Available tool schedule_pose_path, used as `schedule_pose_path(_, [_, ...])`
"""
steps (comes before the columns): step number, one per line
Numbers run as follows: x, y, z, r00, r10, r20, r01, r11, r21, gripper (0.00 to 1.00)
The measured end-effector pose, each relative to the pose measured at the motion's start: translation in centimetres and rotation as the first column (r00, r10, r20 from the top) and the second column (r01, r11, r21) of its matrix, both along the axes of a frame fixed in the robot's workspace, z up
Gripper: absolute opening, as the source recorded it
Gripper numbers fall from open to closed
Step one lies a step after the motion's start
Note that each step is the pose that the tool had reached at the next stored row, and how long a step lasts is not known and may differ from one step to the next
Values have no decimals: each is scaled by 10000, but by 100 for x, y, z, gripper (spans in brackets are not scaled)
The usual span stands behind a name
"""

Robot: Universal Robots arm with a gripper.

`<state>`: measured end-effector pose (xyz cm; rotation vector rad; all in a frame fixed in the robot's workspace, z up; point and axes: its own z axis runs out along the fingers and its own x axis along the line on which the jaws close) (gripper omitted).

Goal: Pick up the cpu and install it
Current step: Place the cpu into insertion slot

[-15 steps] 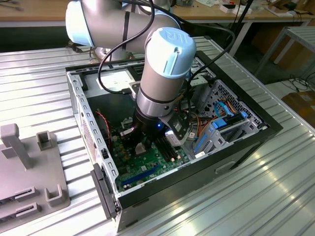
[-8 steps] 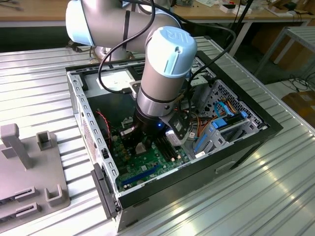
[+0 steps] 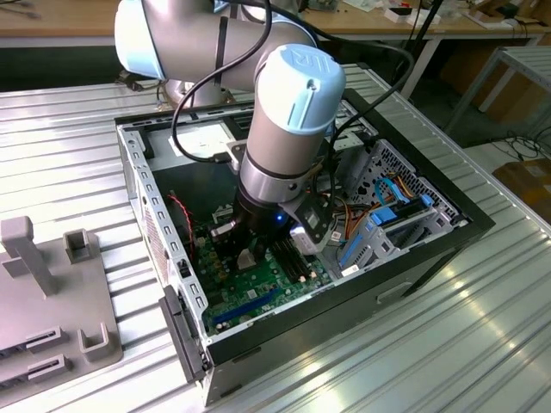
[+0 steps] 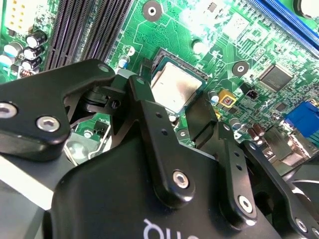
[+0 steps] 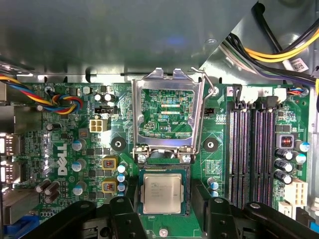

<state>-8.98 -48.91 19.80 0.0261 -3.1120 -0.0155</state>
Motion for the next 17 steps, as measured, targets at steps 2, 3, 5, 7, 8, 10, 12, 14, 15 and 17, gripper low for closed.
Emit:
schedule_pose_path(2, [1,0,-3,10000,2,0,-2,10000,-2,54])
schedule_pose_path(3, [1,0,-3,10000,2,-1,-2,10000,-2,54])
schedule_pose_path(5, [1,0,-3,10000,2,2,-2,10000,3,54])
schedule_pose_path(7, [0,0,-1,10000,4,7,-4,10000,0,54])
schedule_pose_path(8, [-1,0,4,10000,4,7,-4,10000,-2,54])
schedule_pose_path(10, [-2,0,16,10000,2,9,-2,10000,0,54])
schedule_pose_path(12, [-1,0,30,10000,2,9,-2,10000,1,54])
schedule_pose_path(14, [-1,0,30,10000,3,13,-3,10000,2,54])
schedule_pose_path(15, [-1,0,31,10000,2,15,-2,10000,2,54])
schedule_pose_path(17, [-7,-1,26,10000,1,17,-1,10000,-2,54])
